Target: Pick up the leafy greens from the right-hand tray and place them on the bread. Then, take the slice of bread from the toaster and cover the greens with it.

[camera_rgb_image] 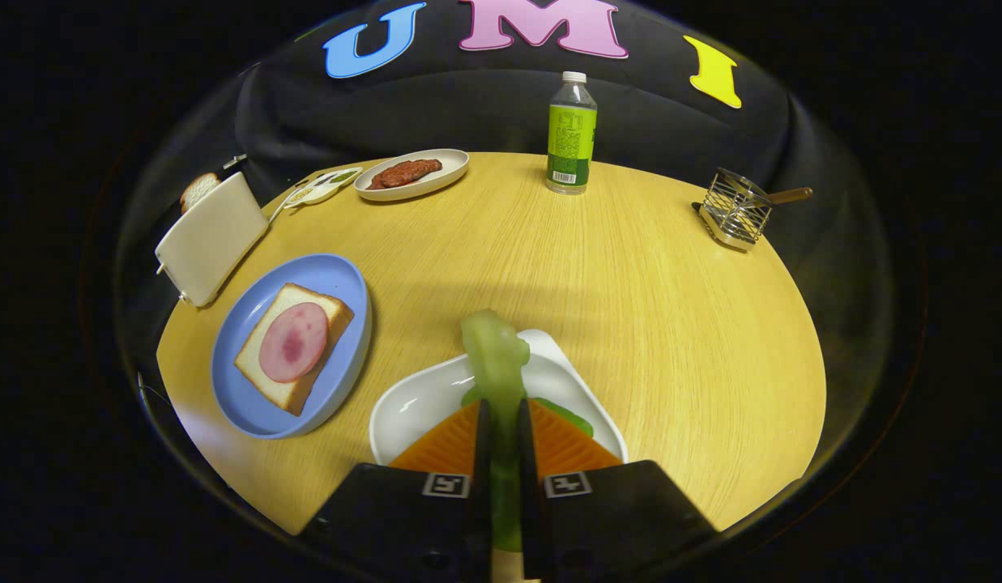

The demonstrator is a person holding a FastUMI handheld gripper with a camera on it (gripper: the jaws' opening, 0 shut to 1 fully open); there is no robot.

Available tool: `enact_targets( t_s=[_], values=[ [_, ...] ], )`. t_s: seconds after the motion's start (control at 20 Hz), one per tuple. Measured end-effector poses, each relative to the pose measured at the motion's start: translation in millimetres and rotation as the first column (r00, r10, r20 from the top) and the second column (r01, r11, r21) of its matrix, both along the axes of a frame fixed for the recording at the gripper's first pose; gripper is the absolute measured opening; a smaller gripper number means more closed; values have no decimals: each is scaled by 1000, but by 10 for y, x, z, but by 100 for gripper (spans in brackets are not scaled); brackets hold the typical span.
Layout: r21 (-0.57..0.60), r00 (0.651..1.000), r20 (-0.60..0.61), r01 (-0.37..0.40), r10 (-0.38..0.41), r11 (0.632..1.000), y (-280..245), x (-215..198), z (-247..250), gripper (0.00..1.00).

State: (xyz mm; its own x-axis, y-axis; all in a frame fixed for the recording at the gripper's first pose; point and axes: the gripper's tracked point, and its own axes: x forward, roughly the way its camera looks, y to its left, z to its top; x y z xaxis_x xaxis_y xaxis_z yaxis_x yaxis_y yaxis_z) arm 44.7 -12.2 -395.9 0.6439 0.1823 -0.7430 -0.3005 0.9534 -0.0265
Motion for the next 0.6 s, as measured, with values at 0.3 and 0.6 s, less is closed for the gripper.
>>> enact_targets(
  t_s=[0.3, 0.6],
  values=[
    [61, 999, -45, -9, 12, 998, 23, 4, 214, 8],
    [51, 997, 42, -74, 72, 996, 382, -160, 909, 8]
  ],
)
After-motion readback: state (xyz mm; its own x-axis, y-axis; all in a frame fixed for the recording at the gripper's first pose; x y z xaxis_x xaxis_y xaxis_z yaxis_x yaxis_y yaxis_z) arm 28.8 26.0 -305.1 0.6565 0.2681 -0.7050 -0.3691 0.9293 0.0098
